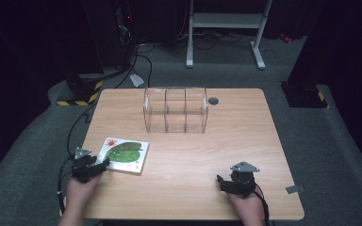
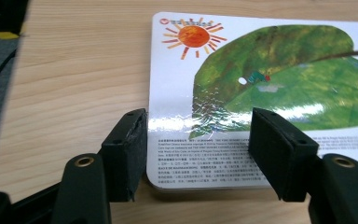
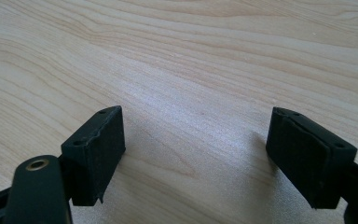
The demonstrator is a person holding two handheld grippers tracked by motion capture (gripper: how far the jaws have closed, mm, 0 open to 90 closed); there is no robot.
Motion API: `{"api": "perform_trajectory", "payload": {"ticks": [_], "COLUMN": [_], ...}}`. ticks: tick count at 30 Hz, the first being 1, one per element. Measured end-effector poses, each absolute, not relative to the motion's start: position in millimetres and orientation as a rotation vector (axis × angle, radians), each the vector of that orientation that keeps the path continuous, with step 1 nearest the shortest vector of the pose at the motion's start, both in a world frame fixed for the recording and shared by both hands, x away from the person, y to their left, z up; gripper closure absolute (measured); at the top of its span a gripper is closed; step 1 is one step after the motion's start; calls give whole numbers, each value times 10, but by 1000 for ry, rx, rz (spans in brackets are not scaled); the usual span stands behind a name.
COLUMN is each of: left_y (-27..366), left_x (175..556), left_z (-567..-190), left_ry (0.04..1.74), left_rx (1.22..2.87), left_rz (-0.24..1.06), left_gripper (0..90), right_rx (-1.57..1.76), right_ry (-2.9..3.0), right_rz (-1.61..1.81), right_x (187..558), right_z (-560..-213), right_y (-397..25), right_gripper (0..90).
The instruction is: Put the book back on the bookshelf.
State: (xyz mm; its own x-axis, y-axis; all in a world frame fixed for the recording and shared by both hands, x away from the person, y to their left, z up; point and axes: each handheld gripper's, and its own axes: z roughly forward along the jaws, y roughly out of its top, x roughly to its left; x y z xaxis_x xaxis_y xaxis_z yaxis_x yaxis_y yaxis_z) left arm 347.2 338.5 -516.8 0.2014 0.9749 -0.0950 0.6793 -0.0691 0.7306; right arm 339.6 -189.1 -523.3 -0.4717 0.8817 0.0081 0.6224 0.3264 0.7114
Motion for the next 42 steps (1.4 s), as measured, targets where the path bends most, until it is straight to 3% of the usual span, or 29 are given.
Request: {"api": "perform_trajectory", "payload": {"ticks": [13,21,28,31,34,42], "left_y": [2735,2594,2707,2717,2640,2350], "left_x": [3368,3367,3573,3626,3586,3516], "left_z": [-5120,-5123,-5171,-5217,-5212,-5206], "left_ry": [1369,1329,1413,1436,1405,1305], "left_rx": [1973,1986,1834,1816,1844,1910], "left_rz": [557,541,458,388,383,366], "left_gripper": [434,434,388,412,414,410], "right_rx": [1337,1356,1323,1312,1274,1259], "right_ry": [2216,2213,2224,2230,2259,2305], "right_rz": [938,936,1079,1122,1177,1200], "right_x": [3389,3375,3340,3339,3366,3465], "right_z": [-5228,-5217,-5133,-5112,-5105,-5135], "right_y": [-1898,-1879,-1567,-1427,-1134,-783], "right_gripper": [212,212,171,177,236,246]}}
